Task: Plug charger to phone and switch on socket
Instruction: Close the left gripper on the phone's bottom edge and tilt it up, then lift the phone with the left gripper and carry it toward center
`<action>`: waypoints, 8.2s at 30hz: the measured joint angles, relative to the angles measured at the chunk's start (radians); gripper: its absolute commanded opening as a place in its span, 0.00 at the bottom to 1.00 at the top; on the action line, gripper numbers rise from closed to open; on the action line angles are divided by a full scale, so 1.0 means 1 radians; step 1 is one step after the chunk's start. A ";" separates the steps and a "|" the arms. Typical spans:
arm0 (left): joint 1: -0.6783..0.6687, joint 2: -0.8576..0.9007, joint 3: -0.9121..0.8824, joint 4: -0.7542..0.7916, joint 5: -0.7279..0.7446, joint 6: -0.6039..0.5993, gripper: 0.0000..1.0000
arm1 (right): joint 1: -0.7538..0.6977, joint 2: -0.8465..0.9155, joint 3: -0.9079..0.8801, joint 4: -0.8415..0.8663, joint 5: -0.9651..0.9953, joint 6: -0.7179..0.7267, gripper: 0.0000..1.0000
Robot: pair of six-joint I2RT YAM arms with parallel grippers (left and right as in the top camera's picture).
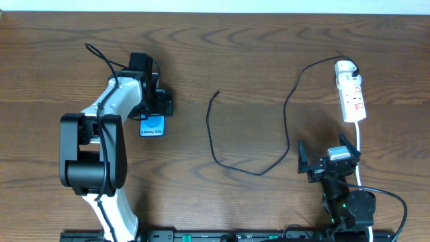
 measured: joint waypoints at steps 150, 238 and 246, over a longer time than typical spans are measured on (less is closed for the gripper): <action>-0.062 0.000 -0.006 -0.017 -0.045 -0.296 0.75 | 0.000 0.000 0.000 0.000 0.000 0.000 0.99; 0.127 -0.126 0.011 -0.157 0.802 -1.018 0.62 | 0.000 0.000 0.000 0.000 0.000 0.000 0.99; 0.127 -0.126 0.011 -0.157 0.878 -1.107 0.62 | 0.000 0.000 0.000 0.000 0.000 0.000 0.99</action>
